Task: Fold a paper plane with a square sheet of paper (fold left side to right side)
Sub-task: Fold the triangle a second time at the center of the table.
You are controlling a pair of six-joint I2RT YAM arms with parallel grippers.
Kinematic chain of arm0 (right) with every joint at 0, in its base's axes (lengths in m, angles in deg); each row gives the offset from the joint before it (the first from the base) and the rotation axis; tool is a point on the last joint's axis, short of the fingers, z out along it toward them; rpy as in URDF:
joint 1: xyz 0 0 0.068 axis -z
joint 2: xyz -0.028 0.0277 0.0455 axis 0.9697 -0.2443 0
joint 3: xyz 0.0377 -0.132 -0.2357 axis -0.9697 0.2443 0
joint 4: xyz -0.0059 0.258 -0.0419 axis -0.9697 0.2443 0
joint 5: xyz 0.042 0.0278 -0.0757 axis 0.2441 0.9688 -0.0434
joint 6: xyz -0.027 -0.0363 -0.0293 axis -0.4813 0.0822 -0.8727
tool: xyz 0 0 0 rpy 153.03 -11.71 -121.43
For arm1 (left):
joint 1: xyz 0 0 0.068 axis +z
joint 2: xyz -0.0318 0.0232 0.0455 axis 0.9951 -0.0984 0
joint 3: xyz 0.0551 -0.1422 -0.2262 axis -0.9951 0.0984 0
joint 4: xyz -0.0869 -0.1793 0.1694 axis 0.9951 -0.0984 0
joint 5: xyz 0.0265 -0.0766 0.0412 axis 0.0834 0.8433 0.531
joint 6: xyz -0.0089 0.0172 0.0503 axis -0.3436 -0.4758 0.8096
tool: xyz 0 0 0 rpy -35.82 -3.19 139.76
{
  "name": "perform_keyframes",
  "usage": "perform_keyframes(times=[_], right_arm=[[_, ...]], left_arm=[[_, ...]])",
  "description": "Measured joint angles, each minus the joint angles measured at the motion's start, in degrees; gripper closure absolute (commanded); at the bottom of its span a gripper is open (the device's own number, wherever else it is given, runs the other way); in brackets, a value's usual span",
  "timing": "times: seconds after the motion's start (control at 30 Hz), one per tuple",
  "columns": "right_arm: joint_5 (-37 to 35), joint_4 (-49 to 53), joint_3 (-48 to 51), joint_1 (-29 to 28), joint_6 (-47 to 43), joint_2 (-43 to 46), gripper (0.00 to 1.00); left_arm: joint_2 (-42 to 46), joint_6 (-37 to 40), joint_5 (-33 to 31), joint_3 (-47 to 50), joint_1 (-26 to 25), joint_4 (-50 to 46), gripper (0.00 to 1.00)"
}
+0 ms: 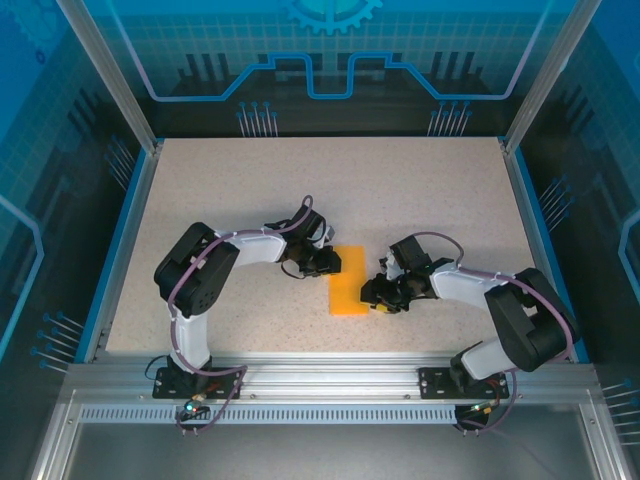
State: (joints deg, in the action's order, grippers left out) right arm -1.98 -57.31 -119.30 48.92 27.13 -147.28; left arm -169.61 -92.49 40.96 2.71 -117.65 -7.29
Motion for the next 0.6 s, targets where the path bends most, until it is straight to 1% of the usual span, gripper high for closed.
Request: perform_keyframes(times=[0.13,0.37,0.47,0.57,0.6], right_arm=[[0.35,-0.72,0.0,0.0,0.15,-0.39,0.62],[1.03,-3.74,-0.76,-0.07,0.15,-1.14,0.62],[1.53,-4.68,-0.96,-0.04,0.15,-1.14,0.62],[1.84,-5.27,-1.05,0.0,0.17,-1.14,0.61],[1.86,-5.35,-1.05,0.0,0.17,-1.14,0.6]], left_arm=[[0.0,0.0,0.0,0.0,-0.11,0.04,0.77],[0.0,0.0,0.0,0.0,-0.2,0.11,0.76],[0.02,0.0,0.04,0.0,-0.26,0.15,0.71],[0.46,0.2,0.0,0.0,-0.37,0.28,0.64],[0.81,0.44,-0.04,0.0,-0.44,0.04,0.6]])
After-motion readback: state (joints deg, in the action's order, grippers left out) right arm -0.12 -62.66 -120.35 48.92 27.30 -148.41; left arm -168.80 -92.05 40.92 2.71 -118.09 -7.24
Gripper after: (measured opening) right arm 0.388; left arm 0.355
